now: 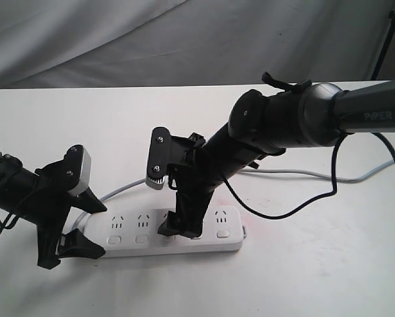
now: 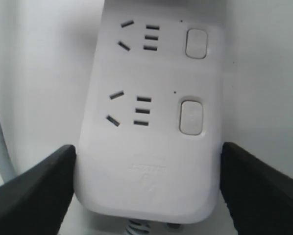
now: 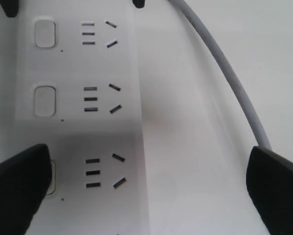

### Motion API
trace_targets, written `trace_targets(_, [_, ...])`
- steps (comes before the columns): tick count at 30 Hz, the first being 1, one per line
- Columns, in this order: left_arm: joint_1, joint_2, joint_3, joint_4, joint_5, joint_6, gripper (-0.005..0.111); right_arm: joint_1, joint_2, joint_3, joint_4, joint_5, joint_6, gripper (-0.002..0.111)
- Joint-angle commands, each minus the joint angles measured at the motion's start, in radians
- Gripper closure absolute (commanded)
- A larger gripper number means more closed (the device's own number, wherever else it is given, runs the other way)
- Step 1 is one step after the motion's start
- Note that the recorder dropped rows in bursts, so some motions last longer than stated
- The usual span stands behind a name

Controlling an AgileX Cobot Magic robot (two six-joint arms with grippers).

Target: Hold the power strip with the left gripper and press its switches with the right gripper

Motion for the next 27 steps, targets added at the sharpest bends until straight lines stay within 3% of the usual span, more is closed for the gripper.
trace_targets(1, [-0.002,-0.003,-0.002,-0.004,0.000,-0.002,0.059,-0.009,-0.003,0.005,0.005,-0.007,-0.011,0.003])
trace_targets(27, [-0.002,-0.003,-0.002,-0.004,0.000,-0.002,0.059,-0.007,0.030,0.011,-0.112,0.007,-0.024,0.003])
